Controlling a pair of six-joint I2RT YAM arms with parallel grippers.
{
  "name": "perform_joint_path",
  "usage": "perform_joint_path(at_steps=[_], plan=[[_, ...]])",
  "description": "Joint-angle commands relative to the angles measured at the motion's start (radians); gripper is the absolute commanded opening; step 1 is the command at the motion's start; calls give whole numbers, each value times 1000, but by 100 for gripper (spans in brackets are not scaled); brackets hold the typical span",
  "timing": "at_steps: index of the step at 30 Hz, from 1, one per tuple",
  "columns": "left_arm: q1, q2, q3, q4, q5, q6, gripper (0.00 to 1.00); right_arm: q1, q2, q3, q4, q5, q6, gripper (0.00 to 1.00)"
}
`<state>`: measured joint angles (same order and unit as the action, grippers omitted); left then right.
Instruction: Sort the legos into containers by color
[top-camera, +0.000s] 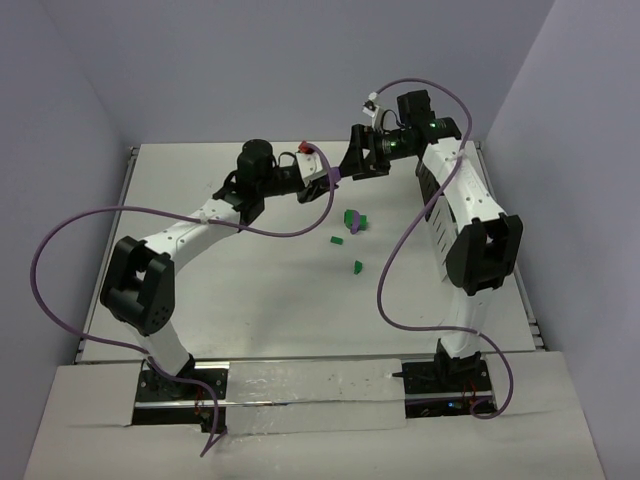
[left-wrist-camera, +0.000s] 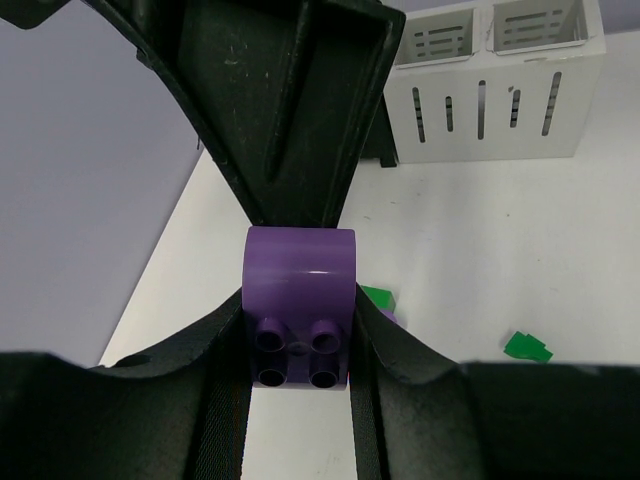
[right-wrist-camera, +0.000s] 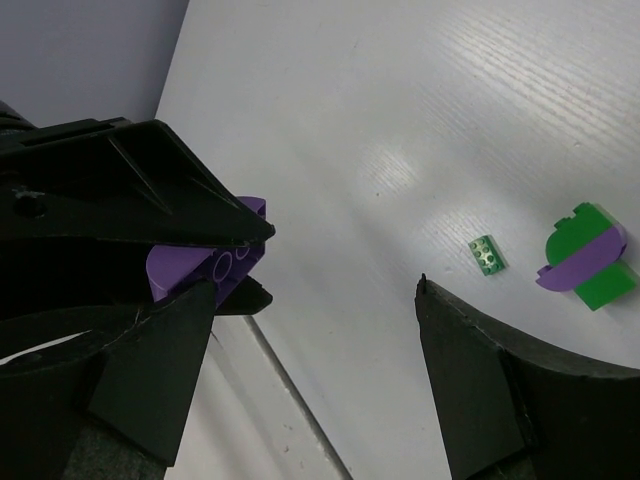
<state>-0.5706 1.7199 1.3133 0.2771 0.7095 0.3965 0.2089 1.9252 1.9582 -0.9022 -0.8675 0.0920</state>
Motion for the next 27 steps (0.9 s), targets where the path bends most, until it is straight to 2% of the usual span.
perform_joint_path(at_steps=[1, 7, 16, 27], plan=[[-16, -33, -14, 25, 2, -13, 0, -46, -90, -46, 67, -48, 53, 87], [-15, -39, -29, 22, 15, -11, 0, -87, -119, -81, 186, -165, 130, 85], [-15, -19, 6, -7, 16, 11, 0, 11, -123, -72, 145, -110, 82, 81], [-15, -23, -2, 15, 21, -16, 0, 60, -132, -98, 123, -50, 38, 77]])
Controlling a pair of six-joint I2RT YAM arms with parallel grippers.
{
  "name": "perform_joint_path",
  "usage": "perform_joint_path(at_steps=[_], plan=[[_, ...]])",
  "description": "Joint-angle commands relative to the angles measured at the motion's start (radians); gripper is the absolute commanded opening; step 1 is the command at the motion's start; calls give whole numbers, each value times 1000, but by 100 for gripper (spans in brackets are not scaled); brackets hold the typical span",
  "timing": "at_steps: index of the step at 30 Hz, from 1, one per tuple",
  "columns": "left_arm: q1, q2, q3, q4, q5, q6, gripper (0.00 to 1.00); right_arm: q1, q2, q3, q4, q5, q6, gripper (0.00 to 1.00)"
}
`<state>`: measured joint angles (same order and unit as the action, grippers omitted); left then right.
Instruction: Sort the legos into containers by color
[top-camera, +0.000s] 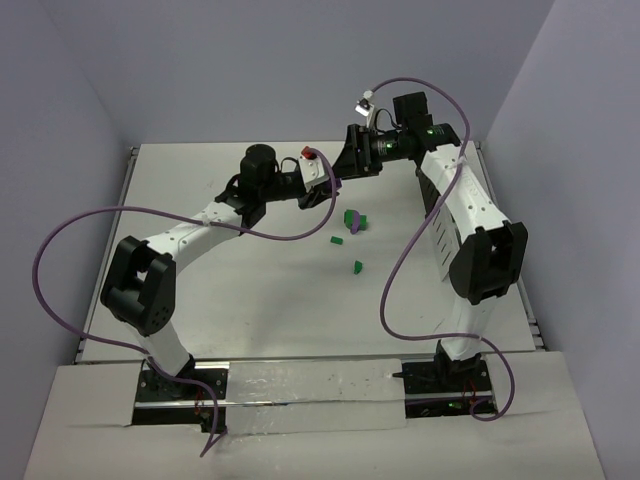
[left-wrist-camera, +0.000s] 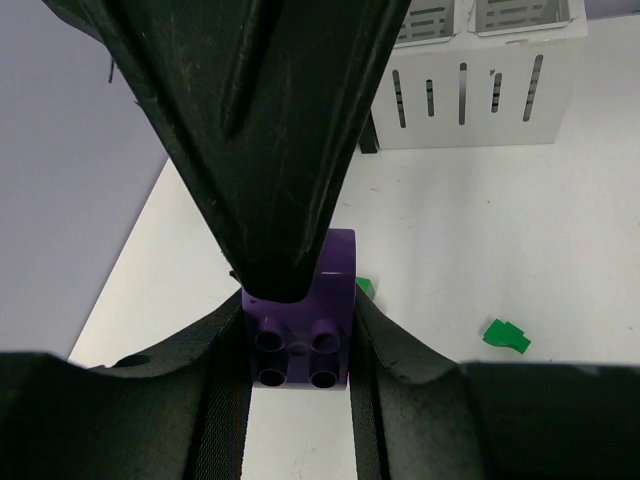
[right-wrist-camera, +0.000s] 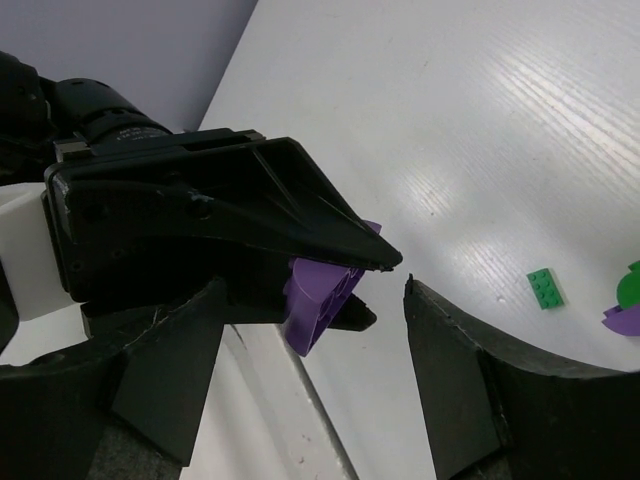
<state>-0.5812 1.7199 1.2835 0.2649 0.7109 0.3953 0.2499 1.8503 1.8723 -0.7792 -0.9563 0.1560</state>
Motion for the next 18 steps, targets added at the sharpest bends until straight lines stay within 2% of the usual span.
perform_joint_path(at_steps=[1, 10, 13, 16, 18], plan=[[-5, -23, 28, 29, 21, -15, 0, 25, -56, -16, 4, 46, -24, 77], [-5, -11, 46, 31, 6, -19, 0, 65, -44, -34, 26, 88, -7, 74], [-6, -11, 46, 40, -3, -26, 0, 70, -48, -49, 34, 95, 1, 64], [-5, -6, 50, 52, -16, -45, 1, 75, -48, -62, 41, 119, 9, 45], [-5, -6, 50, 59, -18, -52, 2, 74, -48, -70, 44, 131, 10, 38]])
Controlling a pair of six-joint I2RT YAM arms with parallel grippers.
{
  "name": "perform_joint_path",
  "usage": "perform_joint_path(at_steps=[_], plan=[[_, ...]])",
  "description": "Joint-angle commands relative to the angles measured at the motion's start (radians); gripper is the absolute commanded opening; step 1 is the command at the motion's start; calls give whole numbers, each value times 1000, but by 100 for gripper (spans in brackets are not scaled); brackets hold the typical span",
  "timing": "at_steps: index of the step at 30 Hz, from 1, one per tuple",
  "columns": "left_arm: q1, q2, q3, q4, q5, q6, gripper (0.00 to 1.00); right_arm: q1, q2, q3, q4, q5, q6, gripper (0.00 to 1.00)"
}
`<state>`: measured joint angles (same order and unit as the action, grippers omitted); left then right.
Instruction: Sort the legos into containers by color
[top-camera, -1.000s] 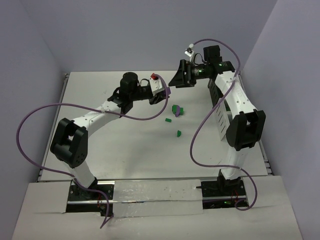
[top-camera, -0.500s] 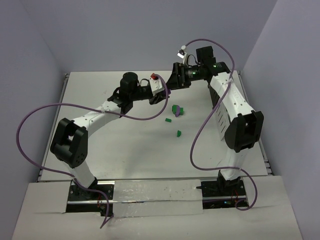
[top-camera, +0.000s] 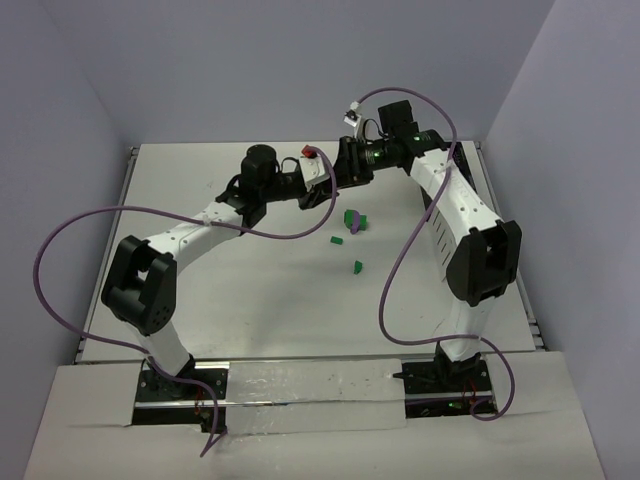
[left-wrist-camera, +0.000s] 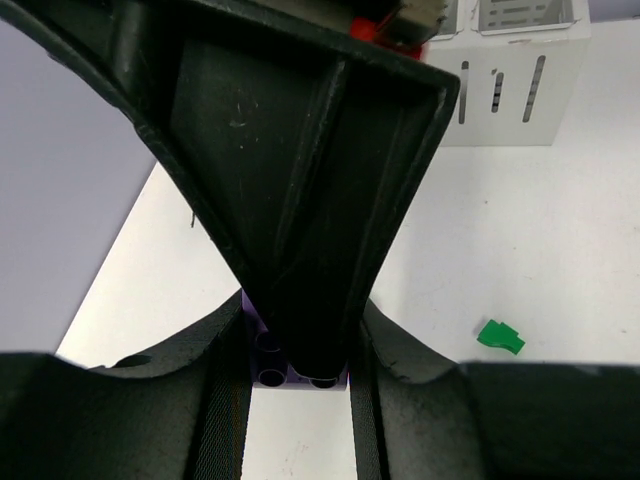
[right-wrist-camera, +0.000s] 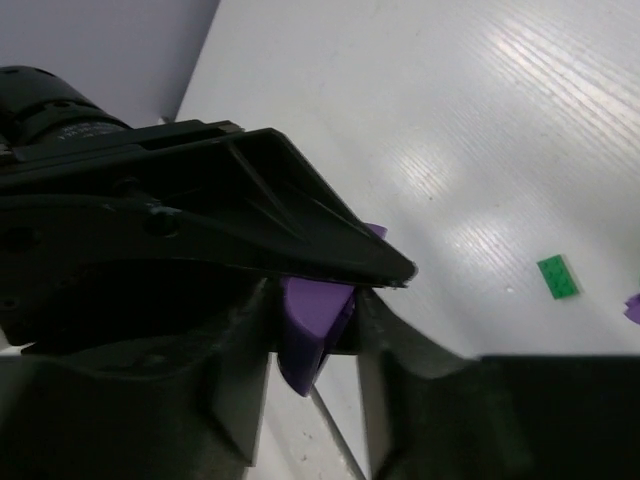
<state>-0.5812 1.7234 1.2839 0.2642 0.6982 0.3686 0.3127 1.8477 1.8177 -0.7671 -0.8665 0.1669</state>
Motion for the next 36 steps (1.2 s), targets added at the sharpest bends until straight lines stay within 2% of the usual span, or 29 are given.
perform_joint_path(at_steps=[1, 3, 4, 5, 6, 8, 9, 16, 18, 22, 23, 26, 32, 36], plan=[[-6, -10, 49, 63, -2, -28, 3, 12, -43, -10, 34, 44, 1, 29], [-5, -9, 49, 63, 1, -28, 10, 10, -36, 3, 37, 39, 1, 15], [-5, -10, 49, 63, -2, -30, 24, 9, -39, 8, 37, 32, -3, 3], [-5, -9, 49, 63, -8, -36, 48, 5, -39, 15, 37, 29, -7, 0], [-5, -7, 48, 61, -15, -40, 58, -1, -42, 18, 37, 25, -10, 0], [-5, -10, 49, 50, -29, -38, 94, -19, -54, 16, 33, 0, -20, 0], [-1, -13, 48, 42, -35, -41, 99, -40, -64, 13, 21, -3, -33, 0], [61, -63, 22, 19, -32, -117, 99, -199, -184, -33, -165, 15, -240, 0], [72, -72, 38, -12, -75, -139, 99, -266, -239, -52, -248, 21, -306, 0], [75, -15, 173, -238, -175, -161, 99, -382, -352, -103, -411, 105, -482, 0], [75, -14, 175, -287, -191, -162, 99, -405, -375, -121, -411, 106, -483, 0], [84, 64, 311, -430, -209, -229, 99, -520, -447, -185, -459, 175, -523, 0], [90, 123, 407, -502, -295, -311, 99, -677, -485, -222, -566, 323, -655, 0], [95, 111, 390, -457, -397, -357, 99, -750, -469, -245, -570, 391, -703, 0]])
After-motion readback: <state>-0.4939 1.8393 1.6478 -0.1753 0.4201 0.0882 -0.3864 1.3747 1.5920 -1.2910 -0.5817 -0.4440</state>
